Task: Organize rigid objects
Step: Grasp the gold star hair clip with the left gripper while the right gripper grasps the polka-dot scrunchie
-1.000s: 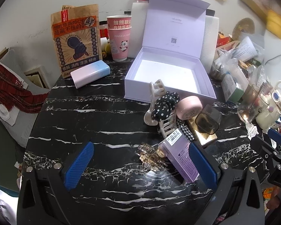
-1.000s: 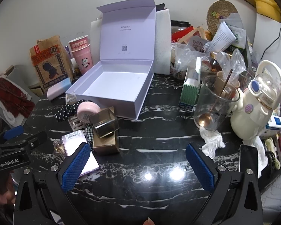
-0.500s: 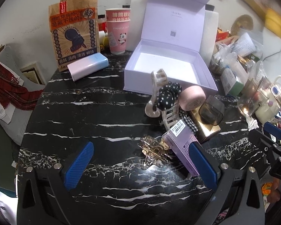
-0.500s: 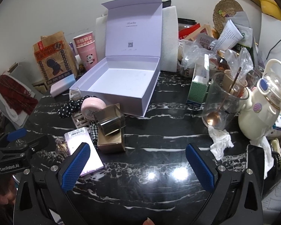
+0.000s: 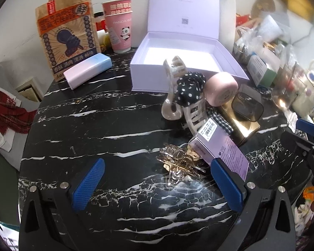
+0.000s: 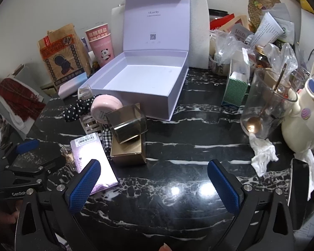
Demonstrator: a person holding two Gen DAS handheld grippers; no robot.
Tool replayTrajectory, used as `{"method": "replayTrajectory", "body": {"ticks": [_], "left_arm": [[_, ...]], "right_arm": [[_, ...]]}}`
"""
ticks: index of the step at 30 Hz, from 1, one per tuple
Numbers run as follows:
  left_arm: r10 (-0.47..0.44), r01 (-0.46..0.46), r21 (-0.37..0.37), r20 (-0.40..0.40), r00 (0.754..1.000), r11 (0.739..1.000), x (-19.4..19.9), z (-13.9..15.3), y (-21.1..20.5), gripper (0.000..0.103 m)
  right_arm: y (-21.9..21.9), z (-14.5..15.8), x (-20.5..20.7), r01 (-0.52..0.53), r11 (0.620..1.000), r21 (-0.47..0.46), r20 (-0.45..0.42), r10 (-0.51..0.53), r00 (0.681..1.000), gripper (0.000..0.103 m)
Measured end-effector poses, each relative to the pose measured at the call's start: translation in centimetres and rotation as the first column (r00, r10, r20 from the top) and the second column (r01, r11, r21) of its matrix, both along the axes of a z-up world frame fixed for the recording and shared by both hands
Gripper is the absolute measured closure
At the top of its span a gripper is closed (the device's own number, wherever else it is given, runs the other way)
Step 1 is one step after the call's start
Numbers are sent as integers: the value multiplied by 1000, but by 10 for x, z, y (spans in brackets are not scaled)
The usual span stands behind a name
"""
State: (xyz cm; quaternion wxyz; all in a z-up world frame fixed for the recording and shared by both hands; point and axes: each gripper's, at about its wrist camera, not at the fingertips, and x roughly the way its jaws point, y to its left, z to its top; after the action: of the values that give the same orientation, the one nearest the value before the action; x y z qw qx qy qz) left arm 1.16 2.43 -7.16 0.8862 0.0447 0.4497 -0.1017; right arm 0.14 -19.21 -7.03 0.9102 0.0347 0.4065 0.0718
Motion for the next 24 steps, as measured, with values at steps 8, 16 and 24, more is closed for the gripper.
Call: {"method": "replayTrajectory", "body": {"ticks": [8,16,24], "left_arm": [[-91,90,-15,-43,995,996,5,-12,-4,0],[-196,197,37,-28,980,980,9,-25,-6,0],[-261,261,18,-27,965,965,17,-35,-9,0]], "right_arm": [[3,-9,8,-18,1000,10,-31,18,999,0],[9,-11,12,-27,1000,2,-38,27,999,0],[15,-10,17,-30,999,-18,-39,29,999,0]]}}
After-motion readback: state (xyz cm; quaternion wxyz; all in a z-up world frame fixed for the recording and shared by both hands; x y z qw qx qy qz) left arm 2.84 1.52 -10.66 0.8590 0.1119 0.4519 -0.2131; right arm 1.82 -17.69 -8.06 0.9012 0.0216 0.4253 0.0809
